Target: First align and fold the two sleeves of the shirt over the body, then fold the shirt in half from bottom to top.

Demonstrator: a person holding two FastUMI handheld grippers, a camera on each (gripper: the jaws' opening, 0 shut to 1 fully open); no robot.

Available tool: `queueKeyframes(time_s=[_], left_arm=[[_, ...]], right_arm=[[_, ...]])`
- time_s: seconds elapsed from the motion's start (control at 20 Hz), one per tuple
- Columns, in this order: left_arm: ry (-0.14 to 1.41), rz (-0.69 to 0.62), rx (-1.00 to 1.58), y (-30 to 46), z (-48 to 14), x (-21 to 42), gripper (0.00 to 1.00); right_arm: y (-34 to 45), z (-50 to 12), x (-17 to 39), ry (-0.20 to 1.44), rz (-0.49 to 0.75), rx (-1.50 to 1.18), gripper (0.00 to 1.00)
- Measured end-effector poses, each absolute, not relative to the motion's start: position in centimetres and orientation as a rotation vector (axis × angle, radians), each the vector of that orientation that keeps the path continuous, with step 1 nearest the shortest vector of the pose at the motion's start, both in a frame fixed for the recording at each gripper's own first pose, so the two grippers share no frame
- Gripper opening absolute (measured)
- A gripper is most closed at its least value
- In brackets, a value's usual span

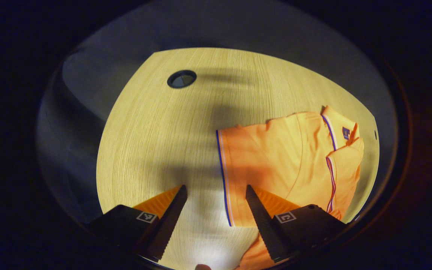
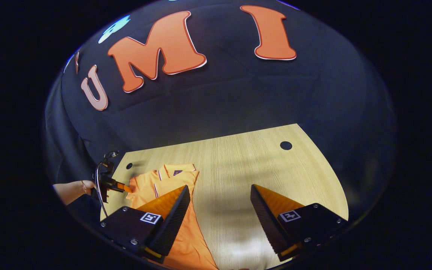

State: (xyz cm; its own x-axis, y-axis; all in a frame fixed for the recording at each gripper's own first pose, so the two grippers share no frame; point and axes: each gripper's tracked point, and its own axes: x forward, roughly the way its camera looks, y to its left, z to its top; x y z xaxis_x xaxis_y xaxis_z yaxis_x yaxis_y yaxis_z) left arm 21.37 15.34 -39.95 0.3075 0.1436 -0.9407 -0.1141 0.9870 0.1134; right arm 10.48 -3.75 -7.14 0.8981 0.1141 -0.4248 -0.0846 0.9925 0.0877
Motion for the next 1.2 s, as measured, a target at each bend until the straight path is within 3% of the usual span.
queueKeyframes(time_s=[0.35,0.55,0.75,1.2], left_arm=[[1.216,0.182,0.011,14.8,-39.6,21.1,0.99],[1.225,0.16,-0.022,13.9,-39.4,21.1,0.04],[1.234,0.124,-0.02,13.3,-39.3,20.7,0.01],[1.11,0.023,0.063,9.9,-31.5,21.2,0.0]], right_arm=[[-2.7,-8.3,10.2,0.481,0.122,0.079,0.99],[-2.1,-8.5,9.8,0.489,0.131,0.069,0.99],[-1.3,-8.5,9.7,0.474,0.137,0.068,0.99],[-0.4,-7.3,9.0,0.43,0.163,0.072,0.99]])
